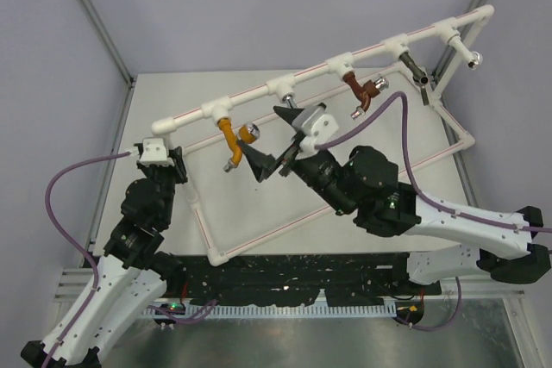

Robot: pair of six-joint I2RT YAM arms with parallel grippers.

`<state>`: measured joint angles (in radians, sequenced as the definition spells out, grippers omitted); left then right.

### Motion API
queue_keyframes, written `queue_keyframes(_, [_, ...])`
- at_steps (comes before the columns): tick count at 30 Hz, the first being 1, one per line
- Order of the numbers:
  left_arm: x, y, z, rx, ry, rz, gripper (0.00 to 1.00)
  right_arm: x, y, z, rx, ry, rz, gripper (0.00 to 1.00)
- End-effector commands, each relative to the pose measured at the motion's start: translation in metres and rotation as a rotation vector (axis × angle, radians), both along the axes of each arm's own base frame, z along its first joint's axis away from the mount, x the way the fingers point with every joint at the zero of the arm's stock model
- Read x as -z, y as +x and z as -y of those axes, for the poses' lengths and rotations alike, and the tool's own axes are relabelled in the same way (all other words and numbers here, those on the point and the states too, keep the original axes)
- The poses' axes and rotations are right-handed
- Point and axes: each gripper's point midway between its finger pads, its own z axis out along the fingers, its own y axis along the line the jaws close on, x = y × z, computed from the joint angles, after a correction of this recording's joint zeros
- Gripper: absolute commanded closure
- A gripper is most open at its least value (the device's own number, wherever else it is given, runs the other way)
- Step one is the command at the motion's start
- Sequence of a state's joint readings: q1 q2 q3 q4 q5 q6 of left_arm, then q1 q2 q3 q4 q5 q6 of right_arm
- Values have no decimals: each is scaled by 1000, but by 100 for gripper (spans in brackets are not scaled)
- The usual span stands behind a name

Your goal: Install the water faucets

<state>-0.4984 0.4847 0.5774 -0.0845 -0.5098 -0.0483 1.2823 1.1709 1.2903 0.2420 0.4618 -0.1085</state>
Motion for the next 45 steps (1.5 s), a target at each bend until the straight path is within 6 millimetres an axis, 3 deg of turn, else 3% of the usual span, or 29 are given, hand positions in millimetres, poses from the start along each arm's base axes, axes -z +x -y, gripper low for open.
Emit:
queue_keyframes(1, [-11, -2, 50, 244, -51, 27, 100, 30, -11, -1, 160, -734, 466, 4])
queue_keyframes(5, [-12, -2, 50, 242, -52, 30, 100, 50, -12, -10, 225, -1130, 765, 4])
queue_keyframes(11, [-11, -1, 49, 238, -52, 28, 100, 64, -9, -21, 214, -1370, 905, 5])
queue_keyframes(17, [-13, -2, 49, 238, -55, 35, 100, 54, 1, -32, 376, -1452, 1008, 5])
queue_keyframes(22, [-13, -3, 49, 239, -54, 37, 100, 60, 16, -41, 410, -1511, 1028, 0])
queue_keyframes(30, [-14, -3, 47, 235, -54, 41, 100, 75, 39, -48, 446, -1568, 984, 22])
queue_keyframes(31, [-15, -3, 47, 235, -54, 43, 100, 75, 41, -49, 459, -1546, 969, 25])
queue_keyframes(34, [-15, -3, 47, 233, -54, 44, 100, 81, 49, -50, 491, -1511, 905, 54])
queue_keyframes(37, [-16, -4, 47, 235, -54, 44, 100, 85, 52, -52, 503, -1449, 847, 74])
queue_keyframes(39, [-15, -3, 47, 232, -54, 44, 100, 88, 52, -57, 481, -1331, 758, 79])
queue_keyframes(42, [-15, -3, 47, 235, -54, 44, 100, 78, 50, -64, 453, -1097, 589, 84])
queue_keyframes(45, [-13, -3, 48, 236, -51, 37, 100, 66, 39, -76, 352, -736, 354, 88])
